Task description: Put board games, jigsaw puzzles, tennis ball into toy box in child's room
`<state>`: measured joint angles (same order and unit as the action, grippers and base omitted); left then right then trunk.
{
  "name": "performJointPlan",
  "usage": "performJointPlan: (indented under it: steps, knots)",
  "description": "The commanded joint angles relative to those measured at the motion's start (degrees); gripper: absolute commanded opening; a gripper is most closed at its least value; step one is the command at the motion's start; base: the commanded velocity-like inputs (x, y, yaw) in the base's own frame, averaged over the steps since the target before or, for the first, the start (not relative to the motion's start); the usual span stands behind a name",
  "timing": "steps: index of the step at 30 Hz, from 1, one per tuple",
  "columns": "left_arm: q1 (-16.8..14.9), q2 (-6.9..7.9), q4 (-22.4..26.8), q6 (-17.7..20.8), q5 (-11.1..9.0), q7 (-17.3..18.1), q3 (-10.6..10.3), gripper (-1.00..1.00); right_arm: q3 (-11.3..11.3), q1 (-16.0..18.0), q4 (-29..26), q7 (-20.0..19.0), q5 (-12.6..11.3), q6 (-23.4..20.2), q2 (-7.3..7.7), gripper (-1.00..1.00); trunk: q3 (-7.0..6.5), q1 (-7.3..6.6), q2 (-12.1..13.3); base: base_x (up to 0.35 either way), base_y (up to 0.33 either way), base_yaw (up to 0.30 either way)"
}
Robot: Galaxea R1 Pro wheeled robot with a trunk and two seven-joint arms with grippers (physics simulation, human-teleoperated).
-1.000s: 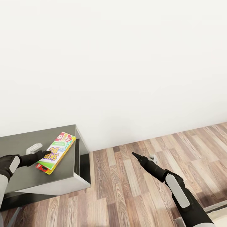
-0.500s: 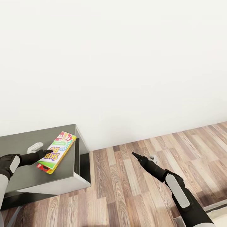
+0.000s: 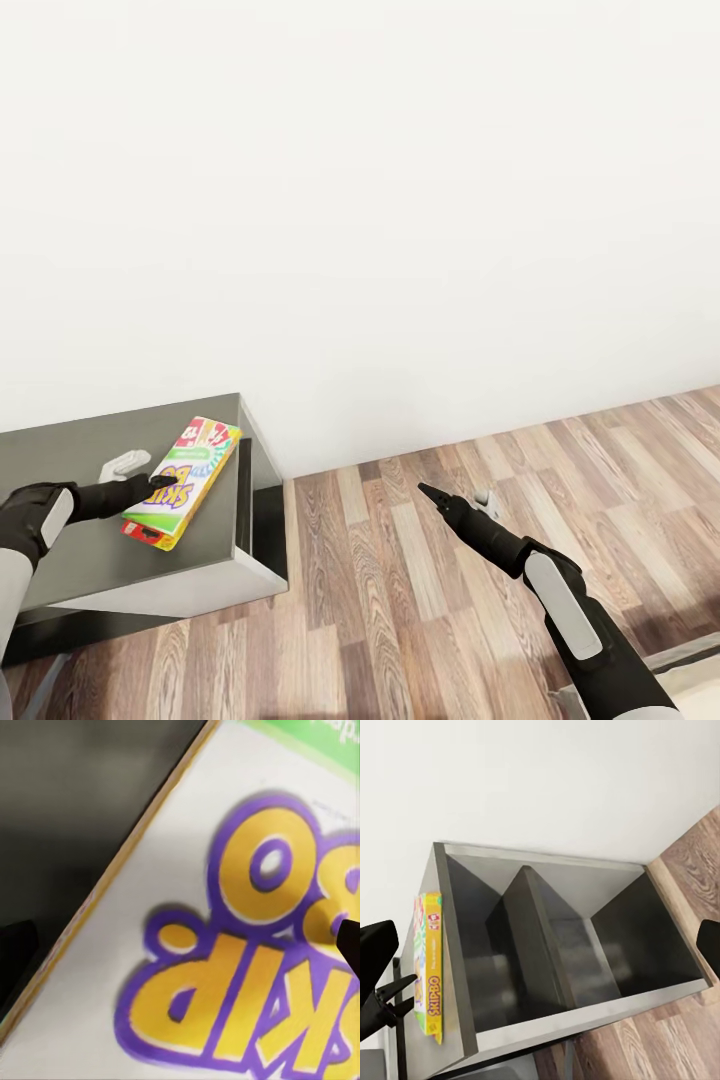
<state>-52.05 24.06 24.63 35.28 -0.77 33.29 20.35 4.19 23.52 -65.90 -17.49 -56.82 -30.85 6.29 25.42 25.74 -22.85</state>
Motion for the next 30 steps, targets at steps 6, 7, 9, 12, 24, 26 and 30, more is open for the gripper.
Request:
performJointPlan:
  steps: [6,7,9,12,24,26,30]
  knots:
    - [-0.03,-0.07,-3.27,0.73,-0.28,0.27,0.22,1.00,0.04,0.03,-0.02,0.00,-0.22,-0.18,0.04,1.00,0.09,0.05,-0.07,0.000,0.000,0.000]
    - [-0.05,-0.07,-3.27,0.74,-0.30,0.60,0.22,1.00,0.04,0.03,-0.03,0.00,-0.22,-0.18,0.04,1.00,0.09,0.05,-0.07,0.000,0.000,0.000]
    - [-0.02,-0.07,-3.27,0.74,-0.24,1.69,0.19,1.00,0.03,0.03,-0.02,0.00,-0.22,-0.18,0.04,1.00,0.09,0.05,-0.07,0.000,0.000,0.000]
    - [0.01,-0.07,-3.27,0.81,0.03,4.34,0.08,1.00,0.03,0.04,-0.02,0.00,-0.22,-0.18,0.04,1.00,0.09,0.05,-0.07,0.000,0.000,0.000]
    - [-0.03,-0.07,-3.27,0.76,0.13,6.08,-0.03,1.00,0.04,0.04,-0.02,0.00,-0.22,-0.18,0.04,1.00,0.09,0.05,-0.07,0.000,0.000,0.000]
    - [-0.01,-0.07,-3.27,0.76,0.10,6.12,-0.04,1.00,0.03,0.04,-0.02,0.00,-0.24,-0.18,0.04,1.00,0.09,0.05,-0.07,0.000,0.000,0.000]
    - [-0.02,-0.07,-3.27,0.75,0.11,6.11,-0.05,1.00,0.04,0.03,-0.02,0.00,-0.23,-0.18,0.04,1.00,0.09,0.05,-0.07,0.000,0.000,0.000]
